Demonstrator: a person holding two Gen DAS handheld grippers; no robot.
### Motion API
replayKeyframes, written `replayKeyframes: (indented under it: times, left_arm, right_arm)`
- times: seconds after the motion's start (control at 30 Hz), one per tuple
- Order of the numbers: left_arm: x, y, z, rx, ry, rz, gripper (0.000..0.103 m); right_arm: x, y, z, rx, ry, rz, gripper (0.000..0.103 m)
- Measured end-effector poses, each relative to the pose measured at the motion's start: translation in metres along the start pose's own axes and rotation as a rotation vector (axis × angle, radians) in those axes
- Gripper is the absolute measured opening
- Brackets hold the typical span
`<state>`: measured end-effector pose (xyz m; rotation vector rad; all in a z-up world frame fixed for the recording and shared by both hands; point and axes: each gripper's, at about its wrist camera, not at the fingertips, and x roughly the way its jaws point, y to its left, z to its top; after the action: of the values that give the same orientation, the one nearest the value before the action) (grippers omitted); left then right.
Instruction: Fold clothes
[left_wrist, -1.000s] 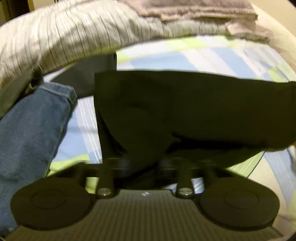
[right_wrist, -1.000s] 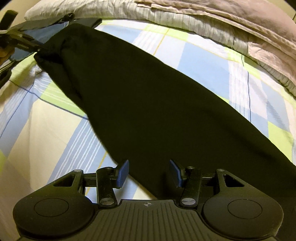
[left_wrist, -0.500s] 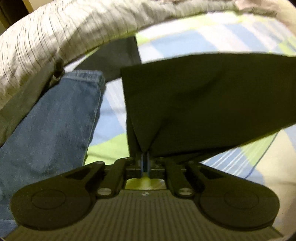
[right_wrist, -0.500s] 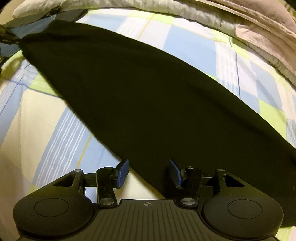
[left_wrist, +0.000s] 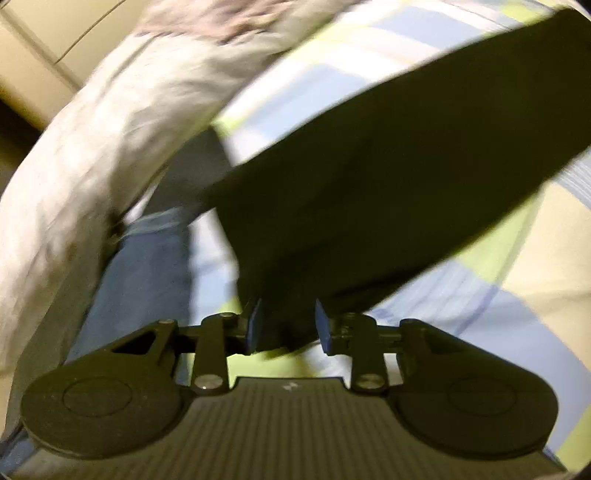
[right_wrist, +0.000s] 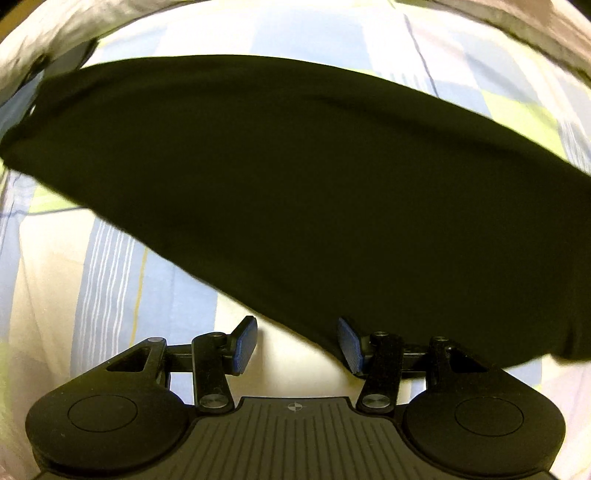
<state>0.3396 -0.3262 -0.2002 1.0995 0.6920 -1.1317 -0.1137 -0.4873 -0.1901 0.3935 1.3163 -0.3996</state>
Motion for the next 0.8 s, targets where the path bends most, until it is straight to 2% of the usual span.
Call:
replayKeyframes:
  times: [0.23, 0.4, 0.53, 0.67, 0.8]
  left_arm:
    - [0.000, -0.070, 0.026, 0.126, -0.028, -0.094, 0.032]
    - [-0.005, -0.112, 0.052, 0.135, -0.048, -0.130, 0.038]
    - [-0.008, -0.147, 0.078, 0.129, -0.048, -0.132, 0.041]
    - [-0.011, -0.185, 0.107, 0.105, -0.028, -0.122, 0.041]
    - [-0.006, -0.232, 0.148, 0.076, -0.004, -0.159, 0.044]
  right_arm:
    - [-0.022, -0.022, -0.014, 0.017, -0.035, -0.063, 0.052]
    - [-0.047, -0.055, -0.033, 0.037, -0.107, -0.147, 0.052]
    - [-0.053, -0.101, -0.046, 0.085, -0.134, -0.172, 0.052]
    - [-0.045, -0.159, -0.056, 0.170, -0.144, -0.140, 0.052]
    - [-0.038, -0.217, -0.058, 0.209, -0.136, -0.106, 0.052]
